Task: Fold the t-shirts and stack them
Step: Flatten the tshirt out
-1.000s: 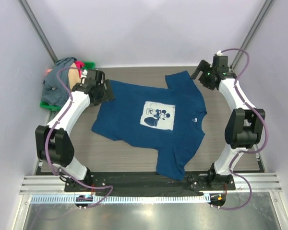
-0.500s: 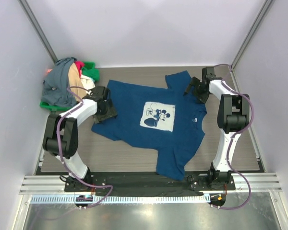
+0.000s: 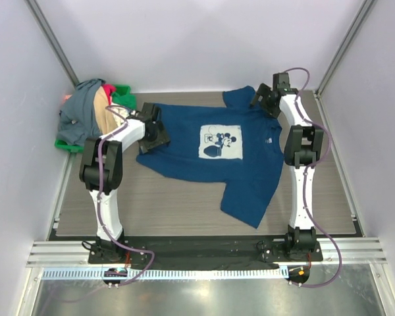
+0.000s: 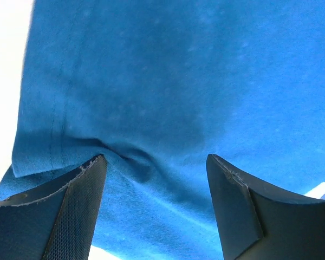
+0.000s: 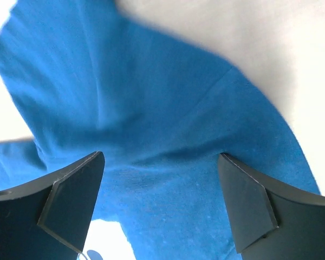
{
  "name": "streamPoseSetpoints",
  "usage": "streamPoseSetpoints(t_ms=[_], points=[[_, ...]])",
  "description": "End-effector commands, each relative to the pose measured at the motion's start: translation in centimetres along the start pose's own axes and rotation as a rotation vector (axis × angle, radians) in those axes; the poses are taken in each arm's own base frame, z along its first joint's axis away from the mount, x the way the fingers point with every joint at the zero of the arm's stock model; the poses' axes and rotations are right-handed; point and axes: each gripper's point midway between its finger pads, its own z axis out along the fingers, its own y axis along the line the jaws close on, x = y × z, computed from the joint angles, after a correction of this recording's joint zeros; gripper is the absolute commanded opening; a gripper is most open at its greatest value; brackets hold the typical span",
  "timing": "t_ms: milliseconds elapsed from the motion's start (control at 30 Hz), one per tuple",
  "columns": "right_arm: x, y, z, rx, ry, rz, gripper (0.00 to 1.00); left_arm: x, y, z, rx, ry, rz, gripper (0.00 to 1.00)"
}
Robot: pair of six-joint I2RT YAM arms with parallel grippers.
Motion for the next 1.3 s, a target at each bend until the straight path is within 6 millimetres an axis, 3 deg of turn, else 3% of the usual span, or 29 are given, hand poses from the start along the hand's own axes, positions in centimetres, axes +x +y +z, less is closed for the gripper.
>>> streamPoseSetpoints(t_ms=[0,33,100,200,233,267,333,367,400,467,533,567,600,667,700,733,767,833,867,900,933,967,1000,1033,1067,1100,1200,1267], points=[[0.0,0.1,2.9,-0.028,0.022,-0.046,0.93,-0.6,-2.2,2.2,0.049,0.026,-0.022,0.75],[-0.7,0.9,2.9,-0.056,0.007,-0.055,0.93,-2.4,-3.9,1.3,0.094,0.004,-0.024,0.73],[-2.5,2.6,1.8,-0.113,-0.035,-0.069,0.96,-3.2,-4.6,0.0,0.103,-0.001,-0.014,0.73],[-4.7,4.3,-1.5,-0.147,-0.101,-0.101,0.98,-5.2,-5.8,-4.6,0.141,-0.084,0.010,0.75],[-6.5,5.5,-4.2,-0.171,-0.156,-0.114,0.98,-5.4,-5.7,-5.6,0.141,-0.104,0.023,0.76],[-7.2,6.1,-5.7,-0.181,-0.179,-0.124,0.98,-5.2,-5.0,-6.6,0.124,-0.115,0.027,0.77],[-7.3,6.3,-7.4,-0.182,-0.189,-0.128,0.99,-5.7,-4.9,-10.3,0.158,-0.174,0.030,0.78],[-8.4,7.4,-9.9,-0.204,-0.225,-0.128,0.99,-4.9,-3.9,-10.5,0.144,-0.174,0.030,0.78],[-7.9,7.4,-10.3,-0.208,-0.212,-0.126,0.99,-5.3,-3.7,-13.3,0.173,-0.228,0.024,0.79],[-8.5,8.1,-13.3,-0.224,-0.243,-0.129,1.00,-4.9,-2.8,-14.7,0.176,-0.264,0.017,0.80],[-7.7,7.4,-14.3,-0.194,-0.234,-0.125,1.00,-3.9,-0.7,-16.4,0.156,-0.313,0.005,0.82],[-8.1,7.7,-16.7,-0.197,-0.266,-0.128,1.00,-3.7,-0.1,-17.1,0.153,-0.330,0.003,0.83],[-6.9,6.4,-16.4,-0.153,-0.242,-0.113,1.00,-2.8,1.1,-17.5,0.139,-0.338,-0.001,0.84],[-6.1,5.6,-17.9,-0.121,-0.244,-0.107,1.00,-1.7,2.3,-17.5,0.128,-0.335,-0.011,0.85],[-4.6,4.7,-19.0,-0.097,-0.228,-0.079,1.00,-0.4,3.1,-16.8,0.115,-0.311,-0.015,0.86],[-3.8,4.2,-19.8,-0.081,-0.224,-0.067,1.00,0.1,3.5,-17.2,0.129,-0.321,-0.027,0.87],[-2.1,5.0,-20.3,-0.088,-0.203,-0.072,1.00,0.7,3.8,-17.0,0.127,-0.314,-0.035,0.88],[1.5,3.6,-21.9,-0.050,-0.173,-0.046,1.00,2.7,5.0,-15.7,0.116,-0.281,-0.058,0.99],[3.4,3.8,-22.2,-0.047,-0.154,-0.065,1.00,2.7,5.1,-15.9,0.129,-0.299,-0.071,1.00],[6.7,2.1,-21.5,-0.003,-0.094,-0.066,0.99,3.2,5.4,-15.5,0.123,-0.293,-0.079,1.00],[7.6,2.1,-23.4,-0.011,-0.116,-0.049,0.99,3.6,5.7,-15.1,0.120,-0.289,-0.093,1.00],[9.0,1.8,-23.9,-0.015,-0.110,-0.035,0.99,4.0,6.0,-14.5,0.115,-0.285,-0.099,1.00],[13.0,0.6,-23.1,0.001,-0.039,-0.036,0.99,4.2,6.0,-14.1,0.116,-0.285,-0.105,1.00],[13.5,1.4,-24.6,-0.054,-0.079,-0.037,0.99,4.2,5.9,-13.8,0.120,-0.287,-0.118,0.99],[15.1,1.5,-24.6,-0.073,-0.062,-0.024,0.99,4.3,6.0,-12.8,0.117,-0.287,-0.128,0.97],[18.2,1.0,-24.0,-0.072,-0.007,-0.044,0.99,4.3,5.9,-12.3,0.118,-0.285,-0.132,0.93],[21.3,1.3,-24.6,-0.121,0.036,-0.052,0.98,4.2,5.3,-10.3,0.127,-0.273,-0.156,0.90],[22.0,1.8,-25.0,-0.146,0.032,-0.068,0.98,3.7,4.8,-9.3,0.132,-0.279,-0.174,0.88]])
